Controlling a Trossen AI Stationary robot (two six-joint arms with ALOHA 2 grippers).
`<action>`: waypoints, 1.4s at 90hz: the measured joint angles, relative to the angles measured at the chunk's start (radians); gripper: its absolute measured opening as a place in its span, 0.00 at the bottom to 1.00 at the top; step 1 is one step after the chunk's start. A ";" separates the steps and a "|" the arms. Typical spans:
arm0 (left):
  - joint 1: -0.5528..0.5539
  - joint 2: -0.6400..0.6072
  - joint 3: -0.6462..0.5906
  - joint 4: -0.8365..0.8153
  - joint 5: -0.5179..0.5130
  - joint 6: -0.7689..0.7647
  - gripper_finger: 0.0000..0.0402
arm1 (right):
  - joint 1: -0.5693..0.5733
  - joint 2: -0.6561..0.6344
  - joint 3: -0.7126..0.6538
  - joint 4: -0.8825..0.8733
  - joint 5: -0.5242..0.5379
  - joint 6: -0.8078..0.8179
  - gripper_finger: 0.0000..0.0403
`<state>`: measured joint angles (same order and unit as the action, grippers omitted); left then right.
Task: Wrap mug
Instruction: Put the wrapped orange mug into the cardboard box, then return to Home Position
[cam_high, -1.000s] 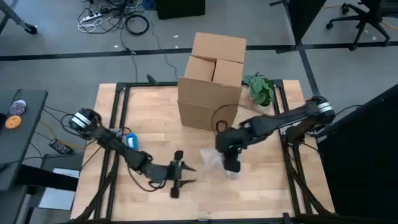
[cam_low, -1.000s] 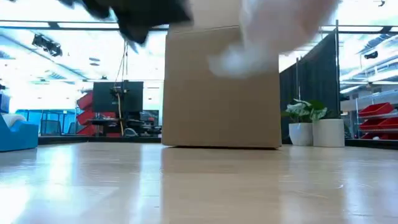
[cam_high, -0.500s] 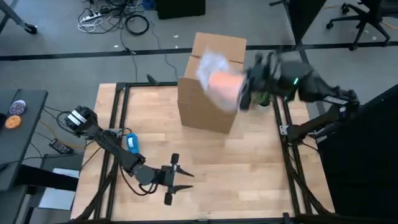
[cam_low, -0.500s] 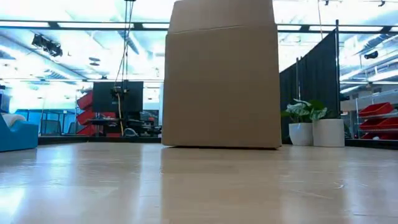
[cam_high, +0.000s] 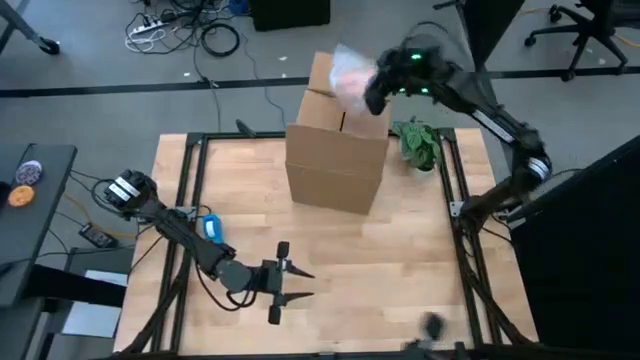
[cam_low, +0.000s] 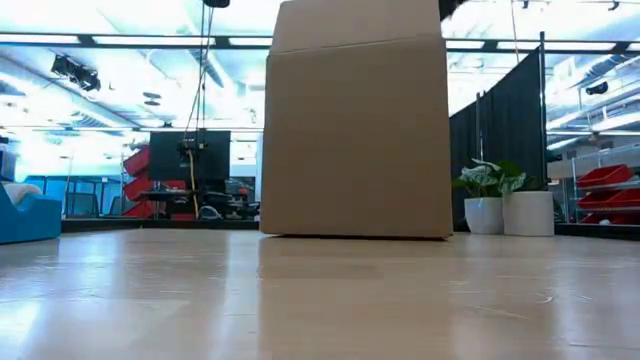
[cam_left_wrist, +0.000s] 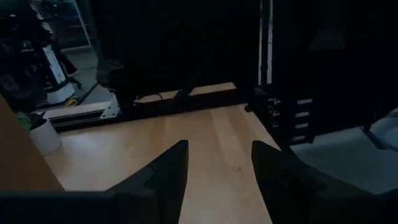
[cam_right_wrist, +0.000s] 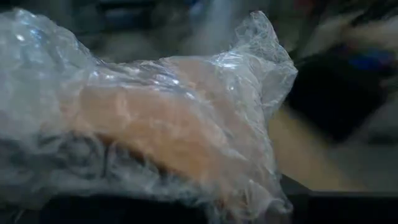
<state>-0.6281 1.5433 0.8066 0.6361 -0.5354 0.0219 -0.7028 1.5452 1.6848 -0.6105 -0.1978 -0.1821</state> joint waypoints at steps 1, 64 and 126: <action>0.000 0.000 0.000 0.000 0.000 0.000 0.40 | 0.005 0.012 0.000 -0.011 -0.014 -0.003 0.02; 0.006 0.000 0.000 0.004 -0.052 0.027 0.40 | 0.245 0.325 0.018 -0.465 0.156 -0.226 0.44; 0.205 -0.362 -0.014 -0.394 -0.021 0.038 0.40 | 0.314 -0.396 0.098 -0.412 0.085 -0.143 0.53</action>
<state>-0.4234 1.1813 0.7924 0.2421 -0.5564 0.0599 -0.3884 1.1497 1.7831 -1.0222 -0.1125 -0.3255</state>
